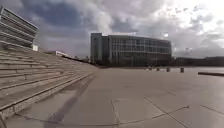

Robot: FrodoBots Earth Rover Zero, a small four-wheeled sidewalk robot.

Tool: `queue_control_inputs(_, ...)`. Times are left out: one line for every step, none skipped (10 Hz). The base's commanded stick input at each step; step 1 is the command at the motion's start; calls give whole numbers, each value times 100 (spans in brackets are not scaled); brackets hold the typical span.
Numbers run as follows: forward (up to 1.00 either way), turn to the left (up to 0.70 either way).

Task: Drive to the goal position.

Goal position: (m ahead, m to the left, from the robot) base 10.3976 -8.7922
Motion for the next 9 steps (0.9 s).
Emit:
queue_control_inputs(70, 0)
queue_control_inputs(70, 0)
queue_control_inputs(70, 0)
queue_control_inputs(70, 0)
queue_control_inputs(70, 0)
queue_control_inputs(70, 0)
queue_control_inputs(70, 0)
queue_control_inputs(70, 0)
queue_control_inputs(70, 0)
